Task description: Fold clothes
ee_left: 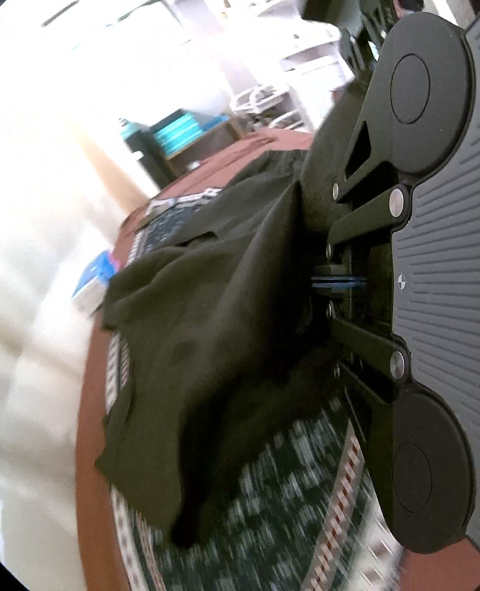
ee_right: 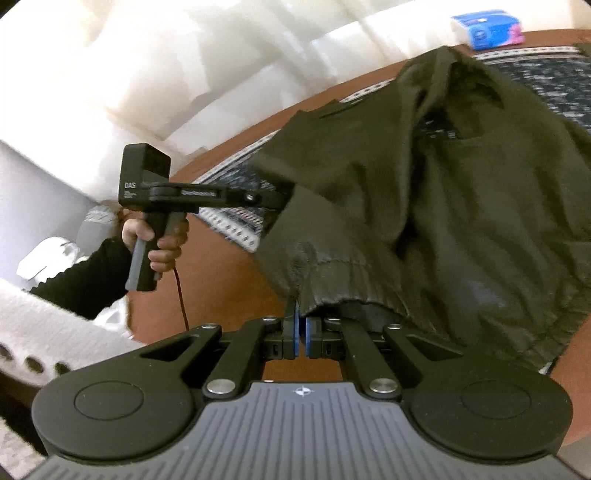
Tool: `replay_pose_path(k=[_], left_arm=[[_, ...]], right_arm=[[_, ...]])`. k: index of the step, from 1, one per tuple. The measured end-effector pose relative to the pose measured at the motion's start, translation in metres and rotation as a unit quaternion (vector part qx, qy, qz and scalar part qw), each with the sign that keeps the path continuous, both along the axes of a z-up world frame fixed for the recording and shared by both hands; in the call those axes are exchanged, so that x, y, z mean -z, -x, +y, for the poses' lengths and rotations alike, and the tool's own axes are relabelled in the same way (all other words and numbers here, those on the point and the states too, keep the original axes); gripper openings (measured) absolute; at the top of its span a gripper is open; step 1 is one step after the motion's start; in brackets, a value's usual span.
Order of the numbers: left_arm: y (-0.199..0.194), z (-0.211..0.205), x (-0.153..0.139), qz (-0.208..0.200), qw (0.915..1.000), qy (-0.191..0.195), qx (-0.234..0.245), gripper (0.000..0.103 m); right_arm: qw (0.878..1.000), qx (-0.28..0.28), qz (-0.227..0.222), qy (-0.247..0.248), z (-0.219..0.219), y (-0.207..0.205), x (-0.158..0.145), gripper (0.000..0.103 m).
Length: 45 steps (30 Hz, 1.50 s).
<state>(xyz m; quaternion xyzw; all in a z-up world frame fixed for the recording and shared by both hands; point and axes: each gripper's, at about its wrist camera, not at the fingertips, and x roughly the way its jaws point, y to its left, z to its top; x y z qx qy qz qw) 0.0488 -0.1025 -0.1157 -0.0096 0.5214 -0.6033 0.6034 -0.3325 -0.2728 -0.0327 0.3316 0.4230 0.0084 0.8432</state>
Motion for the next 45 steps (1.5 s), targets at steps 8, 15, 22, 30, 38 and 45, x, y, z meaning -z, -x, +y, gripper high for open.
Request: replay_pose_path(k=[8,15,22,30,38,45], left_arm=[[-0.002,0.056,0.025,0.007,0.9956,-0.067,-0.065,0.000],[0.005,0.099,0.057,0.027,0.9843,-0.131,-0.115,0.000],[0.002,0.086,0.026,0.016,0.9859,-0.070,-0.151,0.038],[0.009,0.021,0.025,-0.038,0.9883,-0.071,-0.130,0.069],[0.002,0.024,0.043,-0.065,0.9727,-0.154,-0.161,0.002],[-0.007,0.059,0.019,-0.048,0.9633,-0.139,-0.225,0.037]], right_arm=[[0.996,-0.071,0.037,-0.038,0.027,-0.026,0.039,0.004],[0.988,-0.113,0.097,-0.048,0.057,-0.040,0.087,0.004],[0.987,-0.104,0.110,-0.043,0.056,-0.044,0.100,0.008],[0.992,-0.078,0.101,-0.013,0.052,-0.031,0.092,0.049],[0.987,-0.085,0.130,-0.034,0.059,-0.033,0.104,0.006],[0.991,-0.056,0.119,-0.020,0.037,-0.015,0.081,0.011]])
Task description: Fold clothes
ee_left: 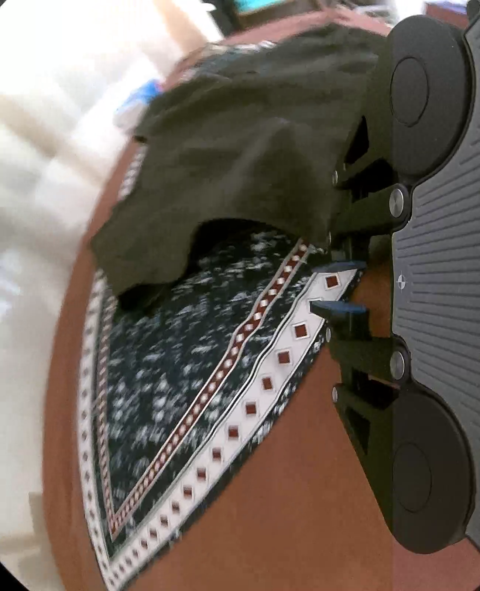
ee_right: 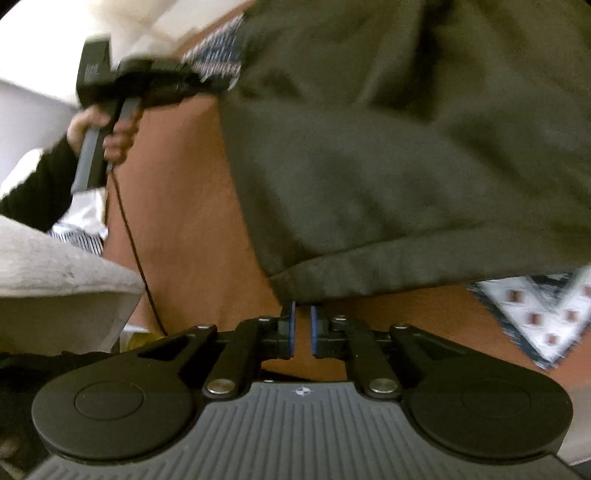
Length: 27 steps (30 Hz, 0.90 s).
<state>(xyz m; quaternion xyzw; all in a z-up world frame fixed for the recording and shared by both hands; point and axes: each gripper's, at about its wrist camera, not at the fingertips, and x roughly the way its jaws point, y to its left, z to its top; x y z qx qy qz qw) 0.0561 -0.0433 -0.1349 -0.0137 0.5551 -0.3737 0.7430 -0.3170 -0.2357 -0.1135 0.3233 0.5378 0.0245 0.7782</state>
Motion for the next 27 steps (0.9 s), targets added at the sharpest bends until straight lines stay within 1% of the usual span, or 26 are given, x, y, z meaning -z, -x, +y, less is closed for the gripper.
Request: replay_pose_path(k=[1,2,3,5,7,10,11,12,13,15,17,19,22,25,27], left_arm=[[0.003,0.001,-0.007,-0.004,1.0000,0.007,-0.003,0.040],[0.008,0.000,-0.016,-0.012,0.9998,0.012,-0.002,0.048],[0.013,-0.002,-0.025,-0.021,0.9996,0.017,-0.001,0.052],[0.024,-0.014,-0.039,-0.036,0.9990,0.024,0.011,0.054],[0.042,-0.033,-0.052,-0.048,0.9979,0.031,0.029,0.055],[0.077,-0.069,-0.066,-0.067,0.9953,0.040,0.057,0.060],[0.093,-0.083,-0.070,-0.076,0.9942,0.040,0.065,0.063],[0.111,-0.097,-0.074,-0.085,0.9929,0.040,0.073,0.066],[0.129,-0.111,-0.078,-0.094,0.9915,0.039,0.080,0.067],[0.169,-0.140,-0.085,-0.108,0.9889,0.035,0.095,0.073],[0.210,-0.172,-0.090,-0.123,0.9851,0.026,0.118,0.075],[0.249,-0.207,-0.088,-0.133,0.9794,0.019,0.151,0.075],[0.297,-0.256,-0.079,-0.117,0.9742,0.006,0.193,0.075],[0.338,-0.295,-0.067,-0.119,0.9666,-0.005,0.227,0.075],[0.361,-0.316,-0.058,-0.128,0.9600,-0.014,0.249,0.075]], right_arm=[[1.000,0.019,-0.008,0.012,-0.012,0.010,-0.009,0.011],[0.999,0.037,-0.015,0.027,-0.025,0.020,-0.017,0.011],[0.997,0.059,-0.021,0.045,-0.040,0.027,-0.024,0.011],[0.990,0.105,-0.032,0.084,-0.071,0.040,-0.036,0.011],[0.982,0.138,-0.038,0.122,-0.105,0.049,-0.044,0.011],[0.970,0.164,-0.051,0.172,-0.157,0.063,-0.048,0.011],[0.966,0.168,-0.055,0.187,-0.174,0.067,-0.048,0.012],[0.964,0.166,-0.061,0.200,-0.189,0.071,-0.046,0.015],[0.961,0.159,-0.066,0.215,-0.202,0.074,-0.041,0.025],[0.954,0.128,-0.074,0.261,-0.226,0.077,-0.034,0.035],[0.944,0.082,-0.078,0.309,-0.247,0.077,-0.025,0.036],[0.939,0.046,-0.082,0.330,-0.274,0.080,-0.016,0.036],[0.932,-0.011,-0.083,0.352,-0.297,0.081,-0.004,0.036],[0.928,-0.057,-0.093,0.355,-0.311,0.081,0.002,0.036],[0.930,-0.074,-0.103,0.344,-0.318,0.079,0.005,0.036]])
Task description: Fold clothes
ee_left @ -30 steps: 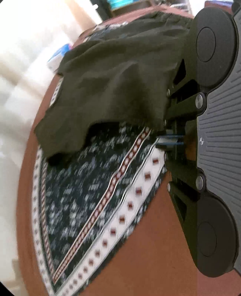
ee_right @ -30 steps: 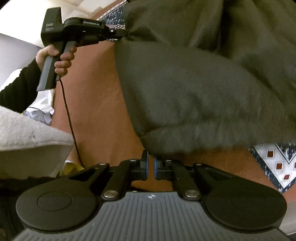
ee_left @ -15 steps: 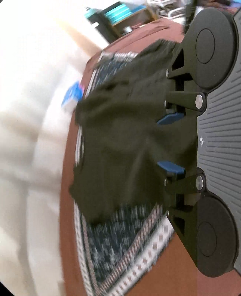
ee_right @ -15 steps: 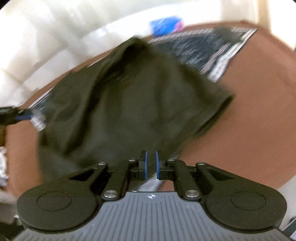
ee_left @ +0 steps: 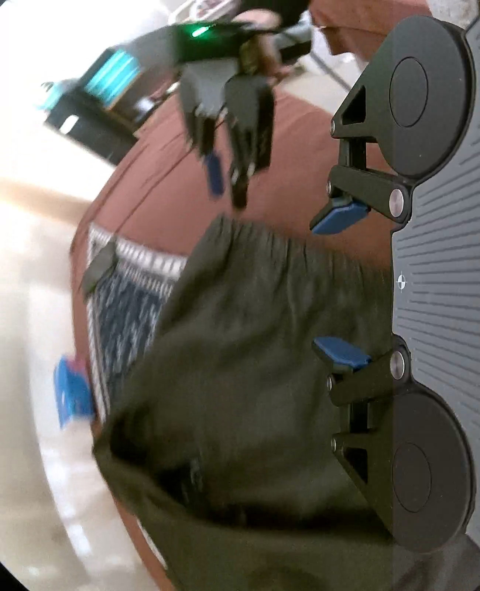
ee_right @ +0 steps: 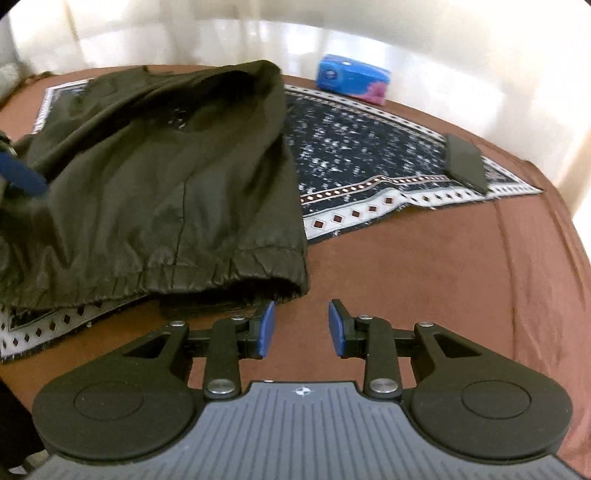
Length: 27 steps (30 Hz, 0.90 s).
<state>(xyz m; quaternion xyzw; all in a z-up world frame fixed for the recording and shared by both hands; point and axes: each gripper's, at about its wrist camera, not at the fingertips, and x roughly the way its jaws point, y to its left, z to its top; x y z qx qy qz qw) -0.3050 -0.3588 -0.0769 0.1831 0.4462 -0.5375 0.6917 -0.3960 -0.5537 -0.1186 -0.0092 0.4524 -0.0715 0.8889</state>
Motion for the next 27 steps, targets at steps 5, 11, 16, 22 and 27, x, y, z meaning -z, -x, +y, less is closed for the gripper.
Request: replay_pose_path(k=[5,11,16,22,27], left_arm=[[0.030,-0.034,0.029,-0.073,0.9963,-0.043,0.015,0.075],[0.030,-0.057,0.041,-0.120,0.9907,-0.054,-0.034,0.075],[0.016,-0.070,0.052,-0.096,0.9913,-0.070,-0.057,0.013],[-0.009,-0.048,0.017,-0.068,0.9881,-0.007,-0.138,0.000],[-0.028,-0.010,-0.043,-0.059,0.9789,0.087,-0.175,0.000]], right_arm=[[0.999,-0.023,-0.011,-0.033,-0.010,-0.012,0.014,0.036],[0.995,-0.003,-0.033,-0.096,-0.025,-0.019,0.018,0.037],[0.995,0.000,-0.027,-0.099,-0.030,-0.028,0.025,0.037],[0.990,0.009,-0.016,-0.141,-0.028,-0.030,0.015,0.006],[0.975,0.023,-0.040,-0.216,-0.016,-0.009,-0.033,0.005]])
